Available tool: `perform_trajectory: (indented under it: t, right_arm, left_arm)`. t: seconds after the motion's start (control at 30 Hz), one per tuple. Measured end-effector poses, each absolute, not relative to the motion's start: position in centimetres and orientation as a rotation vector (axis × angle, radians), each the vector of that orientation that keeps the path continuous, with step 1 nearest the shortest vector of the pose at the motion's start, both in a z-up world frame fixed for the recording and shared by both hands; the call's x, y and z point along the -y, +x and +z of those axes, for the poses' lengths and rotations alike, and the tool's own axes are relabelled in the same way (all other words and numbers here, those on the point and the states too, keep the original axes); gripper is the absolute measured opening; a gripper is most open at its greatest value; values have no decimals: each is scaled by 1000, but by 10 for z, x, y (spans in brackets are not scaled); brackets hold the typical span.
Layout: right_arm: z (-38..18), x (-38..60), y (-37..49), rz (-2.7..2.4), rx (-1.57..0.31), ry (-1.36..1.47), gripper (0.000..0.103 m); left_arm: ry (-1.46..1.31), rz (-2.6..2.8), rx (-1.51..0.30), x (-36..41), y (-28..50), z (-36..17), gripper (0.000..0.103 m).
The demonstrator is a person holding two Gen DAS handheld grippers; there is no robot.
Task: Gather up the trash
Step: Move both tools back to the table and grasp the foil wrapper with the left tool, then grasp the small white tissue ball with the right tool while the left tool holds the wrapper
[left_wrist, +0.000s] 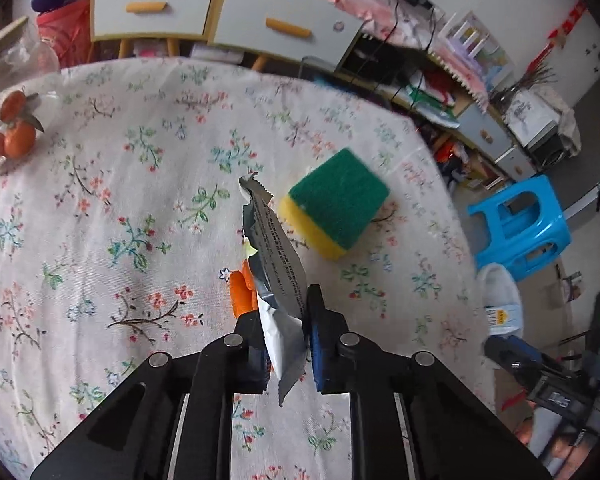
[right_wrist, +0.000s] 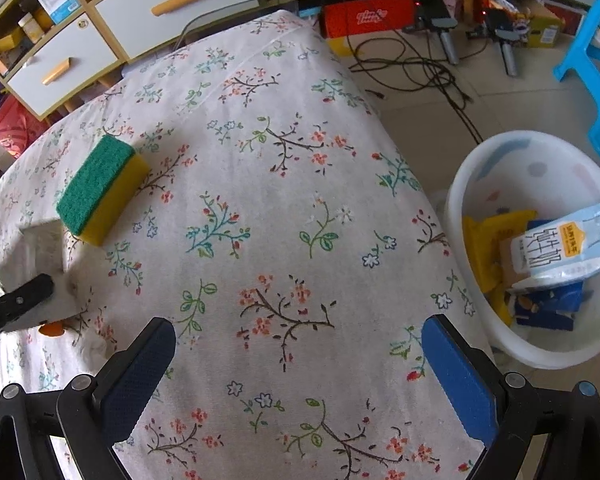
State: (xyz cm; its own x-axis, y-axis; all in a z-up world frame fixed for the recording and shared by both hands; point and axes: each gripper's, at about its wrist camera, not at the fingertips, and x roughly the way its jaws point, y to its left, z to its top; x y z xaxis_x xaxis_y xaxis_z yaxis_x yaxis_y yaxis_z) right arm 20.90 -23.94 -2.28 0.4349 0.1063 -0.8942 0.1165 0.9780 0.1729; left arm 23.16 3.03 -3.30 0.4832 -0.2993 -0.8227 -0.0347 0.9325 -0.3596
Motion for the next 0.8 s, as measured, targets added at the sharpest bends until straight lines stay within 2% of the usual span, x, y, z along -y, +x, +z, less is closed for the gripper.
perform_trajectory:
  t: [0.37, 0.8]
  right_arm:
    - [-27, 178, 215, 90, -1138, 137, 101]
    - [-67, 106, 221, 198, -1228, 22, 101]
  left_arm:
    - [-351, -150, -1008, -82, 189, -9, 15]
    - [-344, -80, -1069, -137, 159, -34, 15]
